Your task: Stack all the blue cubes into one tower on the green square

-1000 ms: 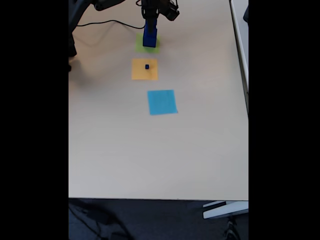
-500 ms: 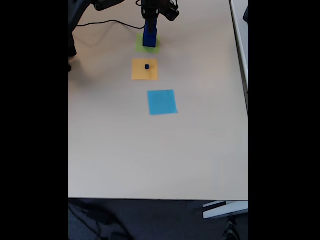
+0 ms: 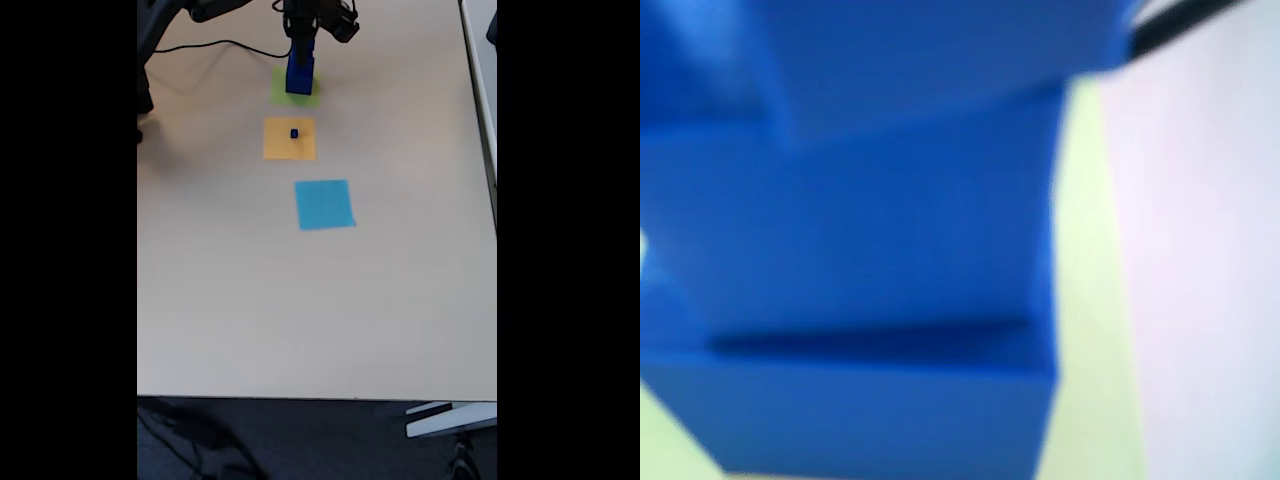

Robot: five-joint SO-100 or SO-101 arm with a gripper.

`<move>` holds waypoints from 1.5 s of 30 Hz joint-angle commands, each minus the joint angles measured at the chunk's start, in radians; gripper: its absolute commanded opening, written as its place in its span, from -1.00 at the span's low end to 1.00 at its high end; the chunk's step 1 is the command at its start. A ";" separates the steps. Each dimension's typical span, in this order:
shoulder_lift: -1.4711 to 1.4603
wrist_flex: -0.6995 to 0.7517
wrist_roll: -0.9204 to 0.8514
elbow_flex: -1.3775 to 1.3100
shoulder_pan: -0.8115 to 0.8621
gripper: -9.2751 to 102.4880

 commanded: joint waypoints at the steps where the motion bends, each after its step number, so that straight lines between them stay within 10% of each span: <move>1: 0.008 -0.005 0.005 -0.046 -0.009 -0.55; 45: 0.023 0.017 0.049 0.000 0.018 -0.51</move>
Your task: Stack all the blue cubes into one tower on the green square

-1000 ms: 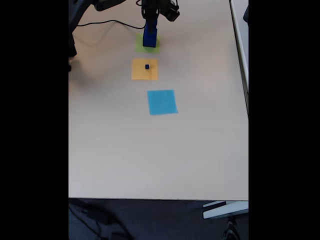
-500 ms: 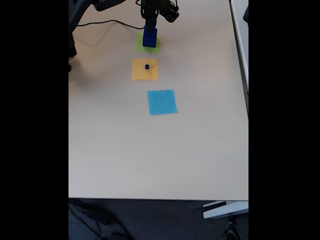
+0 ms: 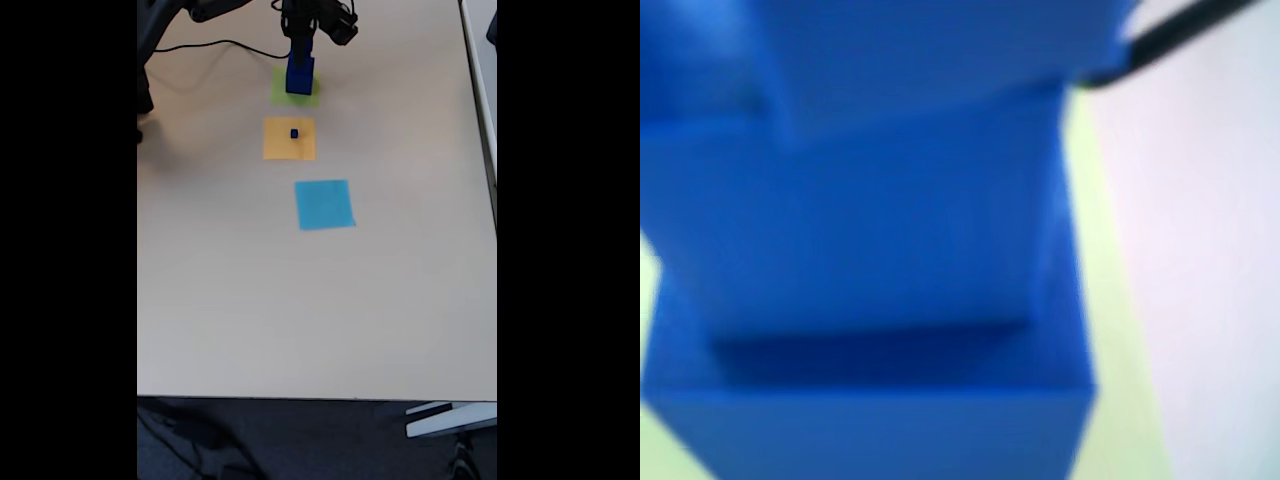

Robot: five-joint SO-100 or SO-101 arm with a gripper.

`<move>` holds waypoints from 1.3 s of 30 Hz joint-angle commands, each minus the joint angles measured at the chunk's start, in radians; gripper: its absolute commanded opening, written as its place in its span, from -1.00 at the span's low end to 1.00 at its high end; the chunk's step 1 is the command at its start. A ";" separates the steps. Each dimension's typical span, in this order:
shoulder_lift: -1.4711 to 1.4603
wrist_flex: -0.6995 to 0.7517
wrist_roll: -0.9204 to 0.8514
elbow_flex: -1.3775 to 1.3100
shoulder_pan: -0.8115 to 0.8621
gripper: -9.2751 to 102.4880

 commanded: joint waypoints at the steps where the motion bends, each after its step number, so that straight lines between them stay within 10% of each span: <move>1: 0.023 0.005 -0.012 -0.002 0.014 -0.51; 39: 0.014 0.002 -0.008 -0.023 -0.006 -0.52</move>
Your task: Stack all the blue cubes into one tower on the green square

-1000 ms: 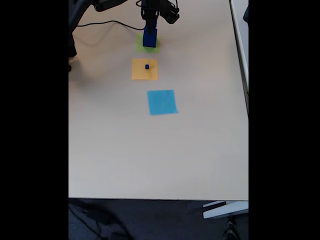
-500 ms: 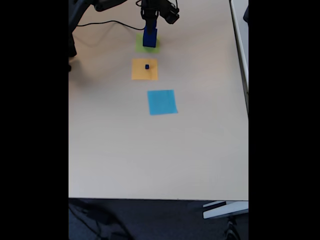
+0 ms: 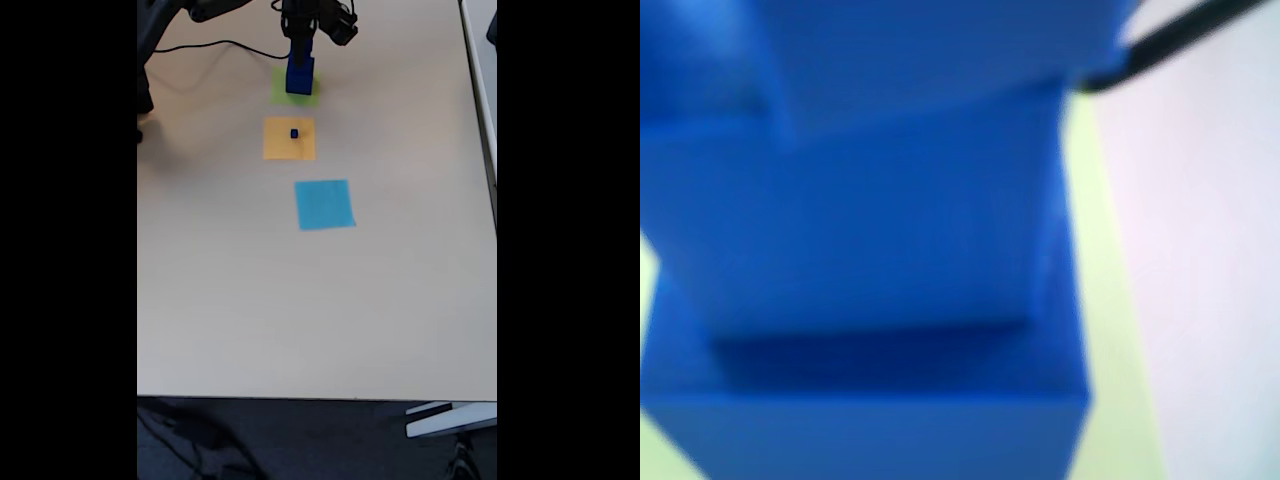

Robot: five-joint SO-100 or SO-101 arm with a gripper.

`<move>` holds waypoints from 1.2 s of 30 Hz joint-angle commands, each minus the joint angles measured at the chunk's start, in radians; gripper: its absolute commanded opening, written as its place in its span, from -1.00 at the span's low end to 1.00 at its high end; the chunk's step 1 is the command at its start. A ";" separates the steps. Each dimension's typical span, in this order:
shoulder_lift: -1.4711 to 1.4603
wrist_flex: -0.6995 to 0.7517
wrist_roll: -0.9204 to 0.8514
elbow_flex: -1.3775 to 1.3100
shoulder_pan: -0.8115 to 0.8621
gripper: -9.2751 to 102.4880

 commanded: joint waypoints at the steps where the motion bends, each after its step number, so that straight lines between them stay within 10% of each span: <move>1: 0.012 0.002 -0.008 -0.028 0.000 -0.52; 36: 0.000 -0.020 -0.037 -0.043 0.006 -0.44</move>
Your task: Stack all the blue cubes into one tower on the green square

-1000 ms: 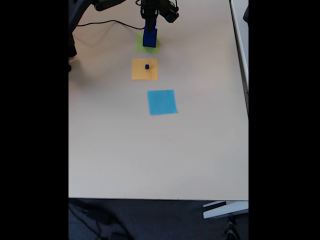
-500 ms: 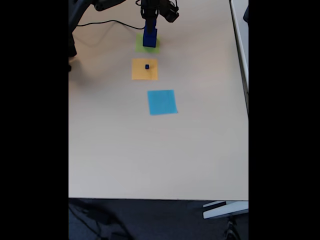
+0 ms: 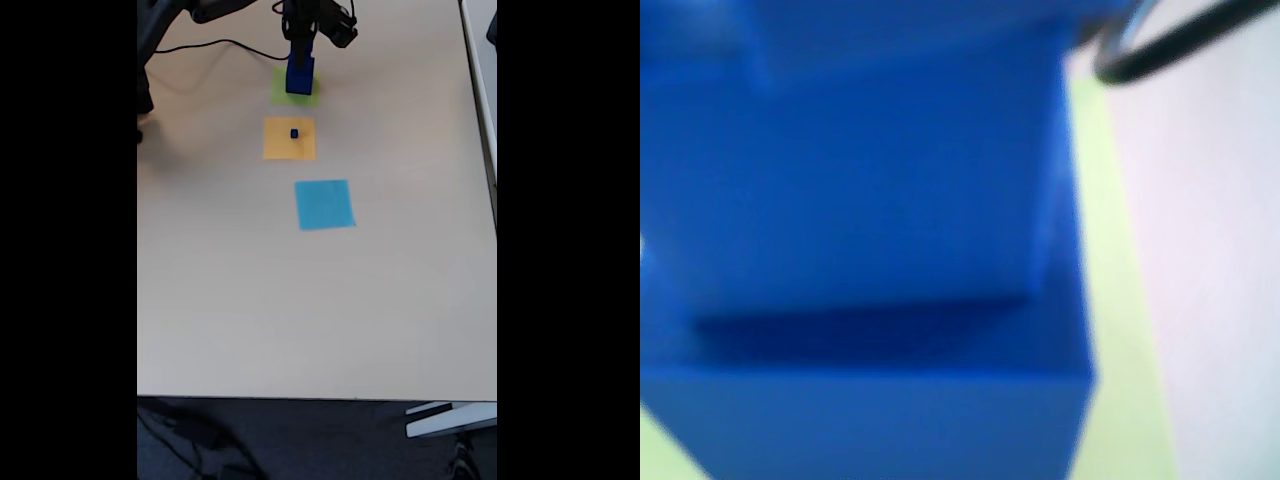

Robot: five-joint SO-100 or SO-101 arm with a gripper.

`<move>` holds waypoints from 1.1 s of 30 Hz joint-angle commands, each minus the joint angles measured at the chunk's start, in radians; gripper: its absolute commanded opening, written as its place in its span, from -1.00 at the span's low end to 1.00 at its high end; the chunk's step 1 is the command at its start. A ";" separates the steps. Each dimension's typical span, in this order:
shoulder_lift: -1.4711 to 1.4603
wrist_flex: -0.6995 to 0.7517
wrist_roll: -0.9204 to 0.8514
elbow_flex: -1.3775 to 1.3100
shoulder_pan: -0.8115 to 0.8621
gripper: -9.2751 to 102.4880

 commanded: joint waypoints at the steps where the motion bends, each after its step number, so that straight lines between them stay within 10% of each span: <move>1: 0.018 -0.015 -0.012 -0.035 0.006 -0.44; 33: 0.081 -0.218 -0.275 -0.080 0.040 -0.34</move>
